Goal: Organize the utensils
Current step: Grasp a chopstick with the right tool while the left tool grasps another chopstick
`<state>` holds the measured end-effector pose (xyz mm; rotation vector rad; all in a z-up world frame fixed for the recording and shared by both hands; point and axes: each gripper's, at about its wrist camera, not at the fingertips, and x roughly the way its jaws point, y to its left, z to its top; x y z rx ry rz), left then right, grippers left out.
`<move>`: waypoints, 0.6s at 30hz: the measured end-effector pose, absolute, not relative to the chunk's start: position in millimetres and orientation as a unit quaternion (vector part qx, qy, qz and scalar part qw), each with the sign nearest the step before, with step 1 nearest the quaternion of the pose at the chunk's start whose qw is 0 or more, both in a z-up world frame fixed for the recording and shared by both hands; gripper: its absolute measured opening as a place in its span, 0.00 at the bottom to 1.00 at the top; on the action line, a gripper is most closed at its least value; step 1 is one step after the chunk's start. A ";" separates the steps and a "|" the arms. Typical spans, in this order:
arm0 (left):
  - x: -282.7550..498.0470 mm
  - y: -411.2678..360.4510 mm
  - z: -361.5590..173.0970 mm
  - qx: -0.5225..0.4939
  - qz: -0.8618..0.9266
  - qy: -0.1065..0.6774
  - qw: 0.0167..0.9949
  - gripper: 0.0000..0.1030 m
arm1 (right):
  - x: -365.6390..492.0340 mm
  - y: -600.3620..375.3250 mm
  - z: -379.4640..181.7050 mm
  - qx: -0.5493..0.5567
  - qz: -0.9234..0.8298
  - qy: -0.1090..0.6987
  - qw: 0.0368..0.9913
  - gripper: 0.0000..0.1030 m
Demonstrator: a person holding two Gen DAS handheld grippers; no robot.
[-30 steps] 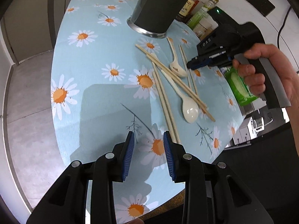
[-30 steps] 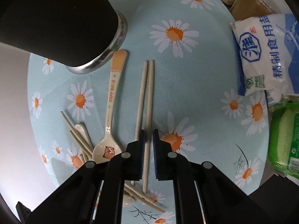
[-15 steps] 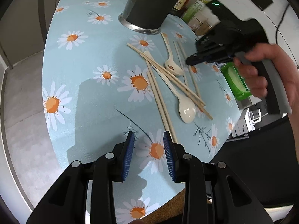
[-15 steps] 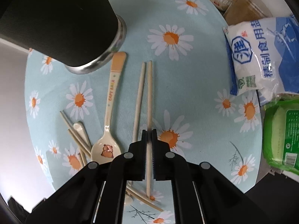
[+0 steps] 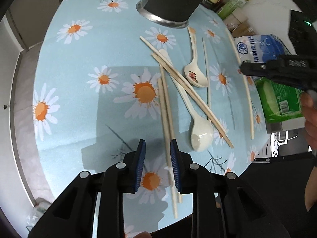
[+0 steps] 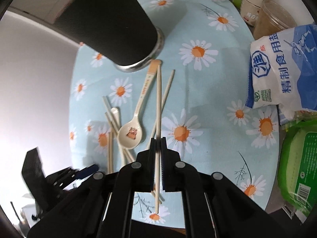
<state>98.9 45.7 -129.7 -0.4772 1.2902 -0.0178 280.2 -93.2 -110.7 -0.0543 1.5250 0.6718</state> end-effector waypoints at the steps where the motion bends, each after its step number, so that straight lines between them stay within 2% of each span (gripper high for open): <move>1: 100.5 43.8 -130.1 -0.219 -0.005 0.599 0.770 0.22 | 280.9 -95.8 -110.5 -0.022 0.309 0.676 0.668 0.05; 4: 104.0 38.7 -129.9 -0.205 0.011 0.605 0.769 0.22 | 280.7 -107.2 -104.9 -0.015 0.331 0.676 0.659 0.05; 8: 106.3 36.4 -130.3 -0.194 0.032 0.614 0.764 0.17 | 276.7 -114.4 -100.5 -0.003 0.354 0.675 0.648 0.05; 18: 122.1 10.3 -129.2 -0.136 0.059 0.633 0.760 0.16 | 274.3 -121.0 -104.5 0.008 0.389 0.676 0.626 0.05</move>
